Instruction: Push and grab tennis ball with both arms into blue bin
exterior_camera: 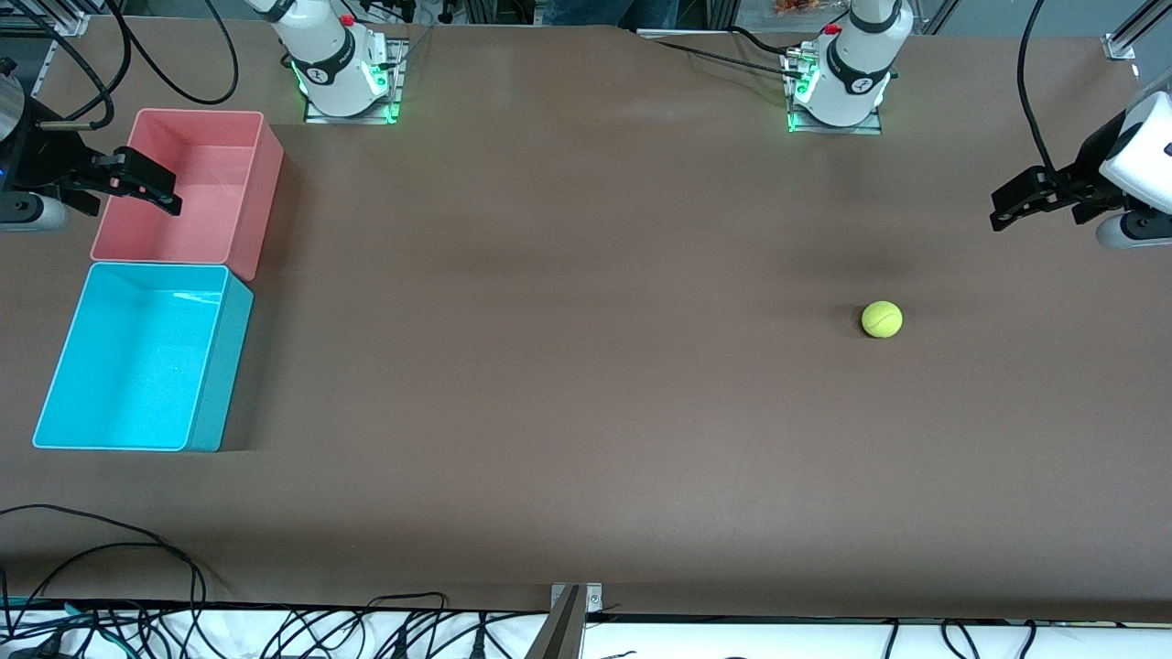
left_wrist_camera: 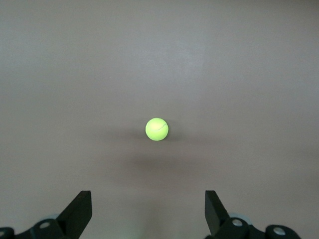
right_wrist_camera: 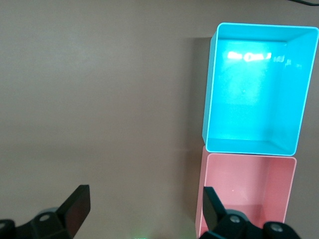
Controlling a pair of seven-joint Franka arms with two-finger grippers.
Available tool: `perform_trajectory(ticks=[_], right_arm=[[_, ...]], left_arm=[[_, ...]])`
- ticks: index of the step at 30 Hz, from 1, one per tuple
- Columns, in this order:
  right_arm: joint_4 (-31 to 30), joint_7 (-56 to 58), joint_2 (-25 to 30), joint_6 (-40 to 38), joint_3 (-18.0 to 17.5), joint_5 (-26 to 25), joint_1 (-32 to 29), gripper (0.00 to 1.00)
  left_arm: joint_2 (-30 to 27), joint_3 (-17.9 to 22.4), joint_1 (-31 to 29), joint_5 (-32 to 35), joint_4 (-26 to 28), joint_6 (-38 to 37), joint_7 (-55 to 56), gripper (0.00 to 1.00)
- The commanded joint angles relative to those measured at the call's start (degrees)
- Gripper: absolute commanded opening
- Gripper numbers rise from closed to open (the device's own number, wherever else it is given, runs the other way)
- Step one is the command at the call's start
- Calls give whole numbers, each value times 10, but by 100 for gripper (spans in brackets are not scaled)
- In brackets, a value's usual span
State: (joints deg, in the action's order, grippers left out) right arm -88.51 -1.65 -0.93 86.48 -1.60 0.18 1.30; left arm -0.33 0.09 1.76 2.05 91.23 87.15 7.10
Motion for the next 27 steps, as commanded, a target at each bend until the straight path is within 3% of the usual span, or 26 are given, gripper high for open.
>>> perform_trajectory(ticks=[1,27], right_arm=[[6,8,-2,1,2,-4,1,100],[6,7,-2,0,1,-4,2,100]], left_arm=[[-10,2,-2,-11,7,-3,-11,100],[-10,2,-2,-11,6,-3,-11,100]])
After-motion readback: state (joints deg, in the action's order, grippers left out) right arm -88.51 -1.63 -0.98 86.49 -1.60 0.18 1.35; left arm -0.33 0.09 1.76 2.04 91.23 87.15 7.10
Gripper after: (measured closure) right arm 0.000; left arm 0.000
